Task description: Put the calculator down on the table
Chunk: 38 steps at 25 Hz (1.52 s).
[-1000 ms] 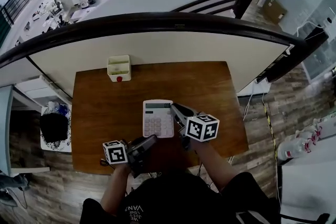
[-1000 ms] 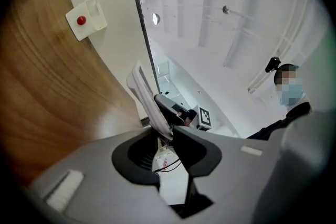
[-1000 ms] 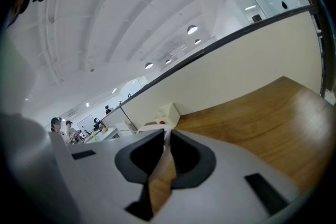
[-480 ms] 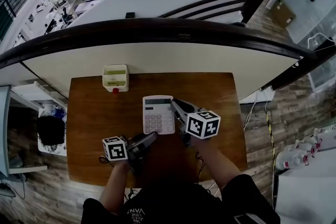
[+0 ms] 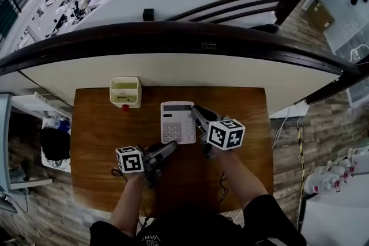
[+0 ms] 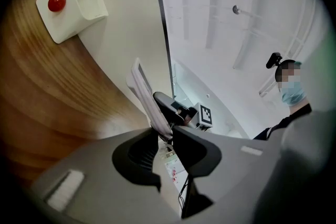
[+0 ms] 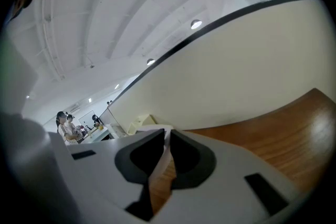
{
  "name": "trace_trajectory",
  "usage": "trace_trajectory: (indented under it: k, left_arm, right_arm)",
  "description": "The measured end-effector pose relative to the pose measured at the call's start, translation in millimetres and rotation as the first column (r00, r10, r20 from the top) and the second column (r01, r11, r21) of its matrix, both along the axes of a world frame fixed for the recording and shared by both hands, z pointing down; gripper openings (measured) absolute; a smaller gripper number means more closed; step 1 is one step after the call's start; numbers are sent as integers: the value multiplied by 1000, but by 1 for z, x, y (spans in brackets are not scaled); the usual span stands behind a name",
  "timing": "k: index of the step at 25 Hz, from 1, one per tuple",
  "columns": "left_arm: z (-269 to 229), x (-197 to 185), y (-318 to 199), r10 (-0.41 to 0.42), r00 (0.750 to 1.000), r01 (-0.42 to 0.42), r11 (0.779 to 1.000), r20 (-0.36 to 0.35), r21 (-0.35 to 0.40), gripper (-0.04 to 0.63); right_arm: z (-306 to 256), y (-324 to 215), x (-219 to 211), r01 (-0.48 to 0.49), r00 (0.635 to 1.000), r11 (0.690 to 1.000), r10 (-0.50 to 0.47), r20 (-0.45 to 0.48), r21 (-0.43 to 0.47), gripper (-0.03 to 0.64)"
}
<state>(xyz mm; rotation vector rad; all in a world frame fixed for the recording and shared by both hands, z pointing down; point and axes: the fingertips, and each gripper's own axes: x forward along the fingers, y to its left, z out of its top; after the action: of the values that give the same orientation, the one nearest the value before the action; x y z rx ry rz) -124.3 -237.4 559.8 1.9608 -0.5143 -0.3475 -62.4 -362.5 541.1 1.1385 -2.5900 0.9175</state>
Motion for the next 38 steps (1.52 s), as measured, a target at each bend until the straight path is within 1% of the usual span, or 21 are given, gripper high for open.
trace_trajectory:
  k: [2,7,11,20,23,26,28,31,35,36,38]
  left_arm:
    - [8,-2,-9,-9,1000,9,1000,7,-8,92]
    - [30,-3,-28,-23,998,25,999,63,-22,91]
    - [44,-5,-42,-42,997,45,997,62,-62,91]
    - [66,-8,-68,-41,994,54,991,99,-125,91]
    - [67,-7,-74,-45,996,56,986,74,-154,91]
    - [63,-5,-85,-76,997,78,976,17,-203,89]
    - [67,-4,-88,-79,997,73,966,-15,-248,89]
    - [72,0,-90,-69,997,61,960,-20,-275,89]
    - [69,4,-93,-120,990,92,943,-70,-320,89]
    - [70,4,-95,-130,989,100,940,-72,-326,89]
    - [74,3,-99,-137,990,117,946,-44,-302,87]
  right_arm:
    - [9,-9,-1,-3,1000,1000,3,6,-9,46]
    - [34,-29,-5,-19,1000,999,20,15,-35,44]
    - [52,-44,-7,-36,999,998,38,34,-55,43]
    - [78,-69,-3,-119,990,989,125,69,-85,40]
    - [83,-73,-1,-131,988,988,137,72,-83,34]
    - [84,-74,-6,-102,993,992,106,58,-69,20]
    - [84,-74,-11,-80,996,995,82,31,-54,20]
    - [85,-75,-11,-85,996,995,86,17,-60,20]
    - [85,-73,-3,-101,995,993,101,9,-56,20]
    - [86,-72,0,-104,995,993,104,4,-54,20]
    - [87,-70,7,-111,994,992,111,-3,-53,20]
